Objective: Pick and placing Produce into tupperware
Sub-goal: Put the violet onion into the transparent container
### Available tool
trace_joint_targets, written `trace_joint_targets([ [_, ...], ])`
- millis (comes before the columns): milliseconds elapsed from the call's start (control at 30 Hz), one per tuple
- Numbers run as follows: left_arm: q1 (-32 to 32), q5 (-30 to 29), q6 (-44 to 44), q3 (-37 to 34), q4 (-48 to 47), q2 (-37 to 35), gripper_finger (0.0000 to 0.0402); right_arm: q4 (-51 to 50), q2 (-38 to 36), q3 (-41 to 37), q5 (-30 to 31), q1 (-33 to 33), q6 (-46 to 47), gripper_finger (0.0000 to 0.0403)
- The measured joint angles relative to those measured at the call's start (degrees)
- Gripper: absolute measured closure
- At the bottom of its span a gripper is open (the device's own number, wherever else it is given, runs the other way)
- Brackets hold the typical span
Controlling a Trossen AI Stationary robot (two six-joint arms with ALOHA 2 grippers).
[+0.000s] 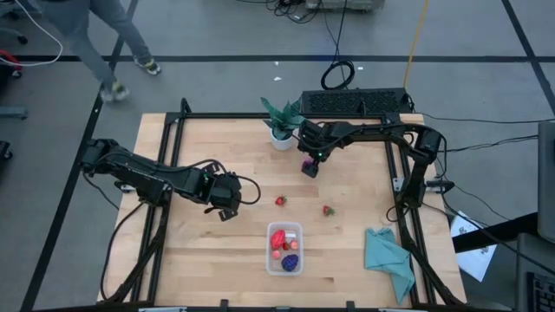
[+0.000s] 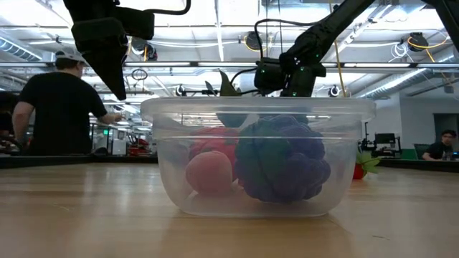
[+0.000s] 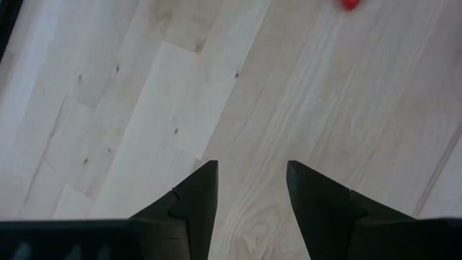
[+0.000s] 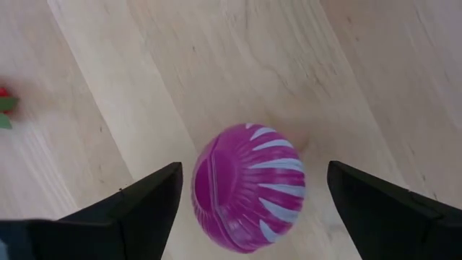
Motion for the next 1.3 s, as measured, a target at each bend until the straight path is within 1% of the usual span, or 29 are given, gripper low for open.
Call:
trace_joint_targets([
  [367, 0.0, 0.07, -0.02, 0.0, 0.0, 0.0, 0.0231, 0.41, 0.0, 0.0, 0.01, 0.0, 0.11, 0.0125],
  [867, 0.0, 0.35, -0.02, 0.0, 0.02, 0.0, 0.0231, 0.45, 0.0, 0.07, -0.04, 0.0, 0.15, 0.0186],
  [967, 0.0, 0.33, -0.01, 0.0, 0.02, 0.0, 0.0231, 0.48, 0.0, 0.07, -0.13, 0.0, 0.15, 0.0192],
  [1300, -0.02, 0.31, 0.0, -0.01, 0.01, 0.0, 0.0231, 0.12, 0.0, 0.07, -0.19, 0.0, 0.17, 0.0194],
])
